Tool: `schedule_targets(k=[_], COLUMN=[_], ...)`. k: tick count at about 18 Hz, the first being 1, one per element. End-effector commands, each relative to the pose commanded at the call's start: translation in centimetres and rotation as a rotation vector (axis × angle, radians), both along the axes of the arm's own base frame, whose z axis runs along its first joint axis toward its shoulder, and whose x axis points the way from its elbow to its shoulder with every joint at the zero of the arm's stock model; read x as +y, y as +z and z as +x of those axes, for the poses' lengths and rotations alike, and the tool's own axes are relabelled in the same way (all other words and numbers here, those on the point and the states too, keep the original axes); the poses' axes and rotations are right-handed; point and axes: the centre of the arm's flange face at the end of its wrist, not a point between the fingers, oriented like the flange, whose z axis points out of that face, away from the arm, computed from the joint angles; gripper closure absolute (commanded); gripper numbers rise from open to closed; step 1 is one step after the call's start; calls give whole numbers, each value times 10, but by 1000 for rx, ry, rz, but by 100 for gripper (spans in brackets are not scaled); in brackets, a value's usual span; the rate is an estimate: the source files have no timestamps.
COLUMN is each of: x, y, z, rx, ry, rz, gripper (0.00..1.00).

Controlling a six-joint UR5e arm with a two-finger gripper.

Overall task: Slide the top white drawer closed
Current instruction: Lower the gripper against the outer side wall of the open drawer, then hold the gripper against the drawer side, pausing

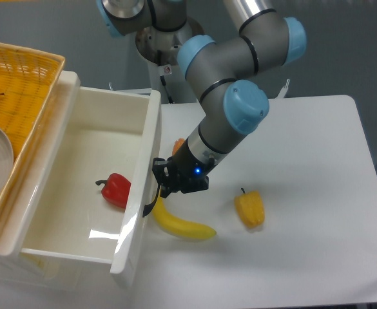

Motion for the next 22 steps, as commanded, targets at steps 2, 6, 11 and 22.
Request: schedule_targets(k=[2, 6, 11, 22], x=[0, 0, 0, -11], y=[0, 4, 11, 12], z=[1, 4, 11, -10], rx=[-1, -5, -4, 4], ry=[-1, -2, -10, 20], rz=[1, 6, 7, 14], gripper=[91, 91, 91, 90])
